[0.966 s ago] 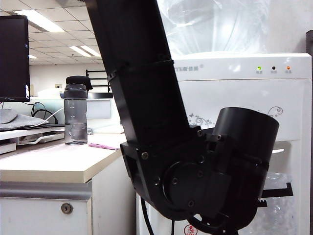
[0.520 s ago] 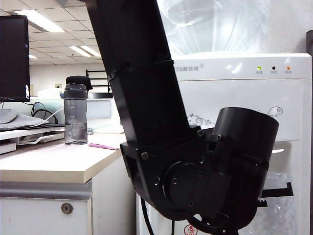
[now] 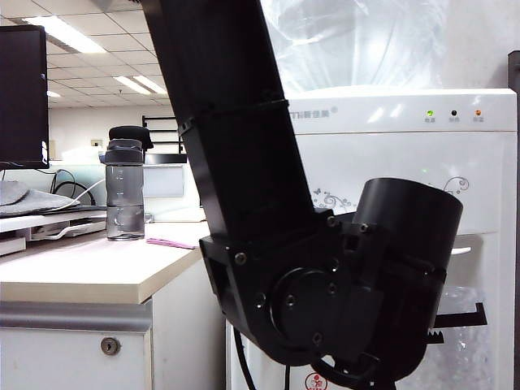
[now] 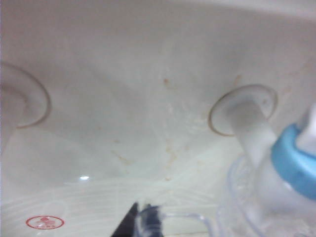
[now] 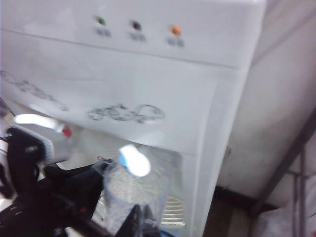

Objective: Pick up the plastic mug from the left desk, go to the cold water outlet of the water dispenser, press the vertical switch to get some water, then put the mug back on the desk.

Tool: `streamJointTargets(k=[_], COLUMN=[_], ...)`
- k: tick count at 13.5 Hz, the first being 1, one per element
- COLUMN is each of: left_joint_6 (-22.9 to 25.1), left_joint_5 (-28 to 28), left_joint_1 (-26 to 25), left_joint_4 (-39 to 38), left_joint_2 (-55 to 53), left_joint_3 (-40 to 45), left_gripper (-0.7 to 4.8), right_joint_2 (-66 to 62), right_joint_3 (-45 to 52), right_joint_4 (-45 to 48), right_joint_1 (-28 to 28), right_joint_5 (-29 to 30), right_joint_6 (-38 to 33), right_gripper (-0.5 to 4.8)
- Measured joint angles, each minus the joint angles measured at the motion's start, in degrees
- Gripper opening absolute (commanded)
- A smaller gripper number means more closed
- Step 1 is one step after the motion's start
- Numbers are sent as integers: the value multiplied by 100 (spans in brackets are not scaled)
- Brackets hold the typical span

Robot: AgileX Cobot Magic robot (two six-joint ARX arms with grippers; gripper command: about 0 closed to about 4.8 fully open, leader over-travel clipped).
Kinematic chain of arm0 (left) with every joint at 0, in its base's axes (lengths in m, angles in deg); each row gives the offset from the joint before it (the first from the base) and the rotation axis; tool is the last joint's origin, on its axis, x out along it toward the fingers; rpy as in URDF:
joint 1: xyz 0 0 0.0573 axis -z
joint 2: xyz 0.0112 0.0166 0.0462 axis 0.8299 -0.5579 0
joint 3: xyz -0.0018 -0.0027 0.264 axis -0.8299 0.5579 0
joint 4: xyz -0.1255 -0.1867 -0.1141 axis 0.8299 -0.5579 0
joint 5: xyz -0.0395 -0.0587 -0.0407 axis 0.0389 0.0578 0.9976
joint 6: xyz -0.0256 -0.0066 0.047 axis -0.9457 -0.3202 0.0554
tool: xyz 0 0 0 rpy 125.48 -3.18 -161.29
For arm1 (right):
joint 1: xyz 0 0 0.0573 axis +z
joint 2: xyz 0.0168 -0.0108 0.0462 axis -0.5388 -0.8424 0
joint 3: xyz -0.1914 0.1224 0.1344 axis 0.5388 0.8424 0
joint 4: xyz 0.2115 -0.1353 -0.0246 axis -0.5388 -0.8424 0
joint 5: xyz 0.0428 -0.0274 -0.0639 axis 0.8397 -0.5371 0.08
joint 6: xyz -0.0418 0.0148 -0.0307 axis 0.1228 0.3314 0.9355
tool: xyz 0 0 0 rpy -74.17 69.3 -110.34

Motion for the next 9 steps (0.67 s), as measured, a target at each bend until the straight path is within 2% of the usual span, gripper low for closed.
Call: streamJointTargets(k=[2, 3, 5, 9], left_joint_6=[0, 0, 0, 0], left_joint_5=[-2, -2, -2, 15], left_joint_1=[0, 0, 0, 0], left_joint_4=[0, 0, 0, 0], left_joint_2=[0, 0, 0, 0], left_joint_3=[0, 0, 0, 0], left_gripper=[-6, -6, -6, -6], right_joint_2=[-713, -935, -1493, -2450], right_joint_3=[0, 0, -2, -2], right_joint_4=[540, 752, 1272, 2273], right_joint_1=[-782, -931, -1045, -916], right_joint_5=[1025, 1311, 1515, 2033], right_joint_6=[164, 184, 258, 1141], right_gripper=[-1, -1, -1, -1])
